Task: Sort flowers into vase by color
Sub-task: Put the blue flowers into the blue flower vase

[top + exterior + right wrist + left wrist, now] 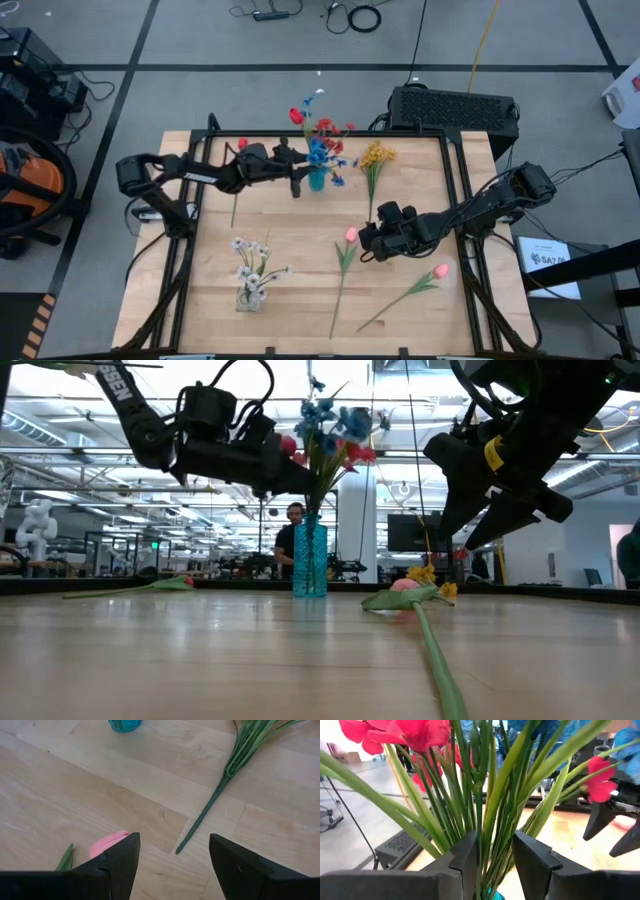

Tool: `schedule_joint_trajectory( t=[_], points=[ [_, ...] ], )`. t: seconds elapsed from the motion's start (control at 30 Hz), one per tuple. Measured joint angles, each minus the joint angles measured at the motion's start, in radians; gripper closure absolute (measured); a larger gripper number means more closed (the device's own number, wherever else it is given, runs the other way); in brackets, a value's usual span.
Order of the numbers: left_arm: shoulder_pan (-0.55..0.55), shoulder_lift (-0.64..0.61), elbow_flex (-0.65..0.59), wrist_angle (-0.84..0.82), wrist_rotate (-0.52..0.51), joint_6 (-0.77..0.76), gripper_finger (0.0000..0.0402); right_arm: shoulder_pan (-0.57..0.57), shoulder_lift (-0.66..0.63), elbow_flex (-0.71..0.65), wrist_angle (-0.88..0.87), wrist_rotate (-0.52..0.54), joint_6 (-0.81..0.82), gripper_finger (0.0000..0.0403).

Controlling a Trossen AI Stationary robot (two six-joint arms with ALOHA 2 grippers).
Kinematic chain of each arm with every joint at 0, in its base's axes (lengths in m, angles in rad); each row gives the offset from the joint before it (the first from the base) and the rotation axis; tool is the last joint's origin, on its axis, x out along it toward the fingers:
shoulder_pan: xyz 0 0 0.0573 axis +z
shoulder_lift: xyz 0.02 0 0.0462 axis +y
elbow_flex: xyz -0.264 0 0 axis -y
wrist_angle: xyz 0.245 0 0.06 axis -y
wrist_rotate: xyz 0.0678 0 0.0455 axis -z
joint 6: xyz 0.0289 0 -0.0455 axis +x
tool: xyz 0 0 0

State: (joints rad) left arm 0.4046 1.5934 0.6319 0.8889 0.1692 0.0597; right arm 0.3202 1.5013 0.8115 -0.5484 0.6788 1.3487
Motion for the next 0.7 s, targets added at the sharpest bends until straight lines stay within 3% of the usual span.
schedule_joint_trajectory(
  t=[0.7],
  points=[
    [0.009, -0.039, 0.0, -0.068, -0.018, 0.002, 0.0278, -0.001, 0.0, 0.0, 0.0, 0.0, -0.001, 0.0172]
  ],
)
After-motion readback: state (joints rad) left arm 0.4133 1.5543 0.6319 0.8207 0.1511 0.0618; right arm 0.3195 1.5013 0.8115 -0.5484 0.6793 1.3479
